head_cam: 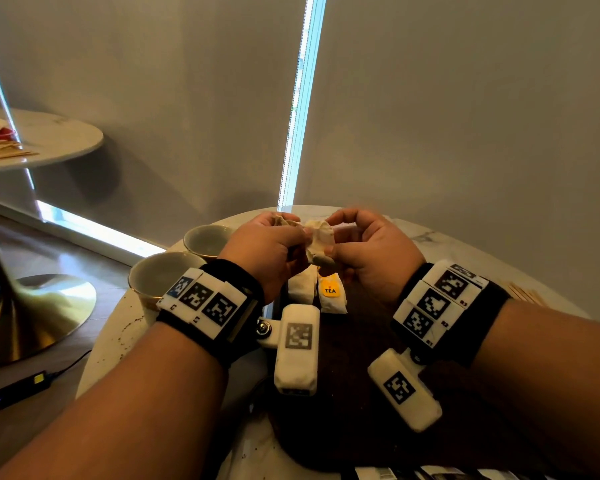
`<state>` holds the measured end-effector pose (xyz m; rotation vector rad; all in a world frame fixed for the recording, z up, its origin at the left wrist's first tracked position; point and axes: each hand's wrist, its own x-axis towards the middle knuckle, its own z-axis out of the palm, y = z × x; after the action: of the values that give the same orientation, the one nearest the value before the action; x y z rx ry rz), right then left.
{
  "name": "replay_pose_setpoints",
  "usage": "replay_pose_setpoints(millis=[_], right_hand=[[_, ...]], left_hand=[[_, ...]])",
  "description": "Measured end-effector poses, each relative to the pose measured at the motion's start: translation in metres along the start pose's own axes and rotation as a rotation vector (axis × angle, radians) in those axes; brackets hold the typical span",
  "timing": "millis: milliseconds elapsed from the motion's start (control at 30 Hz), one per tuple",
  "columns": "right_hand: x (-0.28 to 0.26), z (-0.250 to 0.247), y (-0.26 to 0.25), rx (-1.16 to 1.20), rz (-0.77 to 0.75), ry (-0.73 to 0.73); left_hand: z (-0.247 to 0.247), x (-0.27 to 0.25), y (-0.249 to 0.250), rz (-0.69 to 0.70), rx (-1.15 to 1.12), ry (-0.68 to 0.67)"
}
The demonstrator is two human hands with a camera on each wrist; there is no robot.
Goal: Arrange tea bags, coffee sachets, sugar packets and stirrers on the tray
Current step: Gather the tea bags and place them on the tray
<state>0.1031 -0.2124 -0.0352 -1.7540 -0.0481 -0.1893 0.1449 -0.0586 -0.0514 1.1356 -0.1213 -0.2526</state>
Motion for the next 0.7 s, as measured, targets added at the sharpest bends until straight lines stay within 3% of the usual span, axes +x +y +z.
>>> replay_pose_setpoints(millis=[400, 567, 700], right_hand=[[0.001, -0.002, 0.007, -0.141, -0.009, 0.052], [0.005, -0.005, 0.006, -0.162, 0.099, 0.079], [0.006, -0.003, 0.008, -0.258, 0.205, -0.011]], left_hand=[[0.001, 0.002, 0.002, -0.026, -0.059, 0.024], [-0.003, 0.008, 0.004, -0.052, -0.165, 0.1], [-0.003, 0.01, 0.005, -0.009, -0.148, 0.123]])
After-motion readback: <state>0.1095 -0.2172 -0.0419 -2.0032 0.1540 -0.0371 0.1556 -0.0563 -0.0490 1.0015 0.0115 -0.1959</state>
